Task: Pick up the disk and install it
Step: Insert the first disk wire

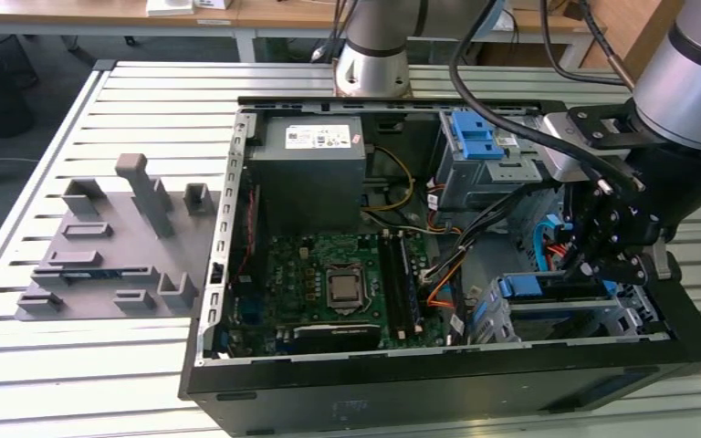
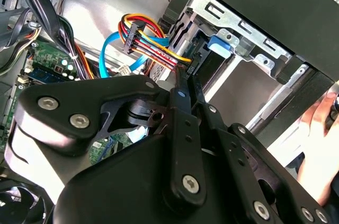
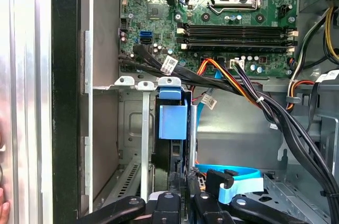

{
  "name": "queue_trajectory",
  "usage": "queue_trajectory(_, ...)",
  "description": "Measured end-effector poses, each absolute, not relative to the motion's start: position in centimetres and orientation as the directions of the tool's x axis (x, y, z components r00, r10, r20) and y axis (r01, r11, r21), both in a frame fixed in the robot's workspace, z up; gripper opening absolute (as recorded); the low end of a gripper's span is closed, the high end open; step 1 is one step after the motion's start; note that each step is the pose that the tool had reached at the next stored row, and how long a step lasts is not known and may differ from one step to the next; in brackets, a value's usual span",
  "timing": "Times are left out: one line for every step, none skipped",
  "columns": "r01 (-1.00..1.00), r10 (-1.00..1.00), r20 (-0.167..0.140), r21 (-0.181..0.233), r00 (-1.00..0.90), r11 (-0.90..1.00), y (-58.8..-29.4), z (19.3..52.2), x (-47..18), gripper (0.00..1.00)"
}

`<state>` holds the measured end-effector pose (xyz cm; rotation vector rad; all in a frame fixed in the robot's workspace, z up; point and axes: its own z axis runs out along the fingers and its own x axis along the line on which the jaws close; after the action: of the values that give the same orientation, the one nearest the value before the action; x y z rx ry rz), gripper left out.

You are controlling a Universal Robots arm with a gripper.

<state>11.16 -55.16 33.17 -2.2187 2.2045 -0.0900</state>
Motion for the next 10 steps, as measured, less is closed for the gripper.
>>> queue_trajectory(-0.999, -0.999, 0.032, -0.049, 0.006, -0.007, -55.16, 33.17, 11.16, 0.16)
queue_trajectory(-0.999, -0.999, 0.032, -0.049, 0.006, -0.007, -55.16, 33.17, 11.16, 0.16)
queue_trajectory(-0.999, -0.999, 0.032, -0.049, 0.006, -0.007, -55.16, 33.17, 11.16, 0.16)
queue_trajectory(-0.999, -0.999, 0.032, -0.049, 0.006, -0.007, -55.16, 33.18, 11.16, 0.16)
queue_trajectory(-0.999, -0.999, 0.032, -0.049, 0.006, -0.007, -55.16, 33.19, 11.17, 0.16)
queue_trajectory(-0.999, -0.999, 0.032, -0.049, 0.006, -0.007, -55.16, 33.2, 11.17, 0.16)
queue_trajectory(-0.999, -0.999, 0.032, -0.049, 0.006, -0.007, -55.16, 33.21, 11.17, 0.16)
queue_trajectory(-0.999, -0.999, 0.032, -0.049, 0.006, -0.007, -55.16, 33.23, 11.17, 0.16)
queue_trajectory(-0.999, -0.999, 0.032, -0.049, 0.006, -0.007, -55.16, 33.24, 11.17, 0.16)
queue_trajectory(-0.999, -0.999, 0.032, -0.049, 0.006, -0.007, -55.16, 33.25, 11.16, 0.16)
